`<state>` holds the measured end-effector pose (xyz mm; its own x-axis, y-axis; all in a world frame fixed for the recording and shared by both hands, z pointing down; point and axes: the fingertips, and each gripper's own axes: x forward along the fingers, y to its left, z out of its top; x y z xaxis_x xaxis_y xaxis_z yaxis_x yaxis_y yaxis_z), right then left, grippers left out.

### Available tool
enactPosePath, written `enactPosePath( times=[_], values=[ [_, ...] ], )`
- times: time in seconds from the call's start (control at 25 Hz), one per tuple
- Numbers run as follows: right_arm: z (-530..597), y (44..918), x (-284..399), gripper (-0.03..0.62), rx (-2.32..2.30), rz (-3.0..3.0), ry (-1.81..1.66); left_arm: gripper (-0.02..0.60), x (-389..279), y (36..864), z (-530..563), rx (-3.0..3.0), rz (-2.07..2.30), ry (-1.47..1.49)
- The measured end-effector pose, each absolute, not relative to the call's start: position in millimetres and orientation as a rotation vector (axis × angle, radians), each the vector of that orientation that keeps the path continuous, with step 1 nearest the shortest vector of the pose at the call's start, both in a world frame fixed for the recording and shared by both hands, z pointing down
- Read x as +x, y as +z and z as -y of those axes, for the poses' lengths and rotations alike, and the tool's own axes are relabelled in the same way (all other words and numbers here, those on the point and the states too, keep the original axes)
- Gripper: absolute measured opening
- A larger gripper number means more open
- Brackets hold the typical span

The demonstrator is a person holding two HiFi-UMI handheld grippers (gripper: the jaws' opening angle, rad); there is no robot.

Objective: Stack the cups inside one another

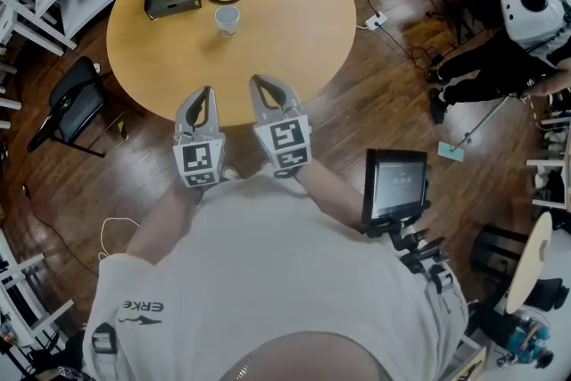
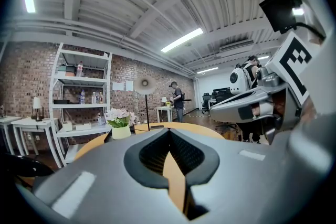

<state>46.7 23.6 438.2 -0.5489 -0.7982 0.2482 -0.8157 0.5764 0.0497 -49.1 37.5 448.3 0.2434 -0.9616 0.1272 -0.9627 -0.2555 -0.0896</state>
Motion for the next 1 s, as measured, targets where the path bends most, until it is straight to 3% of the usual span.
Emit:
enactPosePath(
  times=[1.0],
  values=[
    [-15,434,27,0.012,1.287,2.579,0.075,0.002,-69,438,-30,2.461,1.963,0.229]
  ],
)
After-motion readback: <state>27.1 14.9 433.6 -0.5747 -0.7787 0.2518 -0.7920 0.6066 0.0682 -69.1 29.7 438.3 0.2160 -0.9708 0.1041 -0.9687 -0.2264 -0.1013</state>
